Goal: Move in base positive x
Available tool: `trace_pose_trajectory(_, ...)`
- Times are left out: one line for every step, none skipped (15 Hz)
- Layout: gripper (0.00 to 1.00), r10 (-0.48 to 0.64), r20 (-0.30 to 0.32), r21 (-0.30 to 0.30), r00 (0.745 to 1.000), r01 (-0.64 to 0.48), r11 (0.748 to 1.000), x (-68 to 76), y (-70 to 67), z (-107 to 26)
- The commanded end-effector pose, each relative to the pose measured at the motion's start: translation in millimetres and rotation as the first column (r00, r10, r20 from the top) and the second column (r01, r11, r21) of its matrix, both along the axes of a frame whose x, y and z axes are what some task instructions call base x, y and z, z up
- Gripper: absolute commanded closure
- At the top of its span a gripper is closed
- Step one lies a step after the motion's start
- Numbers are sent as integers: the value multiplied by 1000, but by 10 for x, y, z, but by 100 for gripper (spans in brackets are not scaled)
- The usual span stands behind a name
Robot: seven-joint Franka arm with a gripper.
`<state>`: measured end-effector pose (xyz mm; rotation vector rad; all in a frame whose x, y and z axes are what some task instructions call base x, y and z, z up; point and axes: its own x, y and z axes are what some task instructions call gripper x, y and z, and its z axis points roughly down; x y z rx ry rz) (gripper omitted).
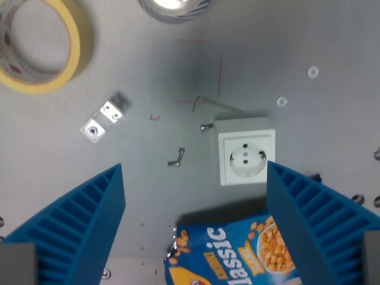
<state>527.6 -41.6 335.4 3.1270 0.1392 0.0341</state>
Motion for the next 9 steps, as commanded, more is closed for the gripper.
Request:
trace_pose_trajectory(0, 1, -30, 7, 1000, 0, 1000, 187, -20, 26)
trace_pose_trajectory(0, 1, -30, 7, 1000, 0, 1000, 238, -24, 24)
trace_pose_trajectory(0, 1, -30, 7, 1000, 0, 1000, 288, -28, 21)
trace_pose_trajectory(0, 1, -30, 7, 1000, 0, 1000, 339, -33, 18)
trace_pose_trajectory(0, 1, -30, 7, 1000, 0, 1000, 390, -37, 15)
trace_pose_trajectory(0, 1, -30, 7, 1000, 0, 1000, 440, -41, 11)
trace_pose_trajectory(0, 1, -30, 7, 1000, 0, 1000, 491, -46, 8)
trace_pose_trajectory(0, 1, -30, 7, 1000, 0, 1000, 541, -50, 4)
trace_pose_trajectory(0, 1, -30, 7, 1000, 0, 1000, 592, -54, 1)
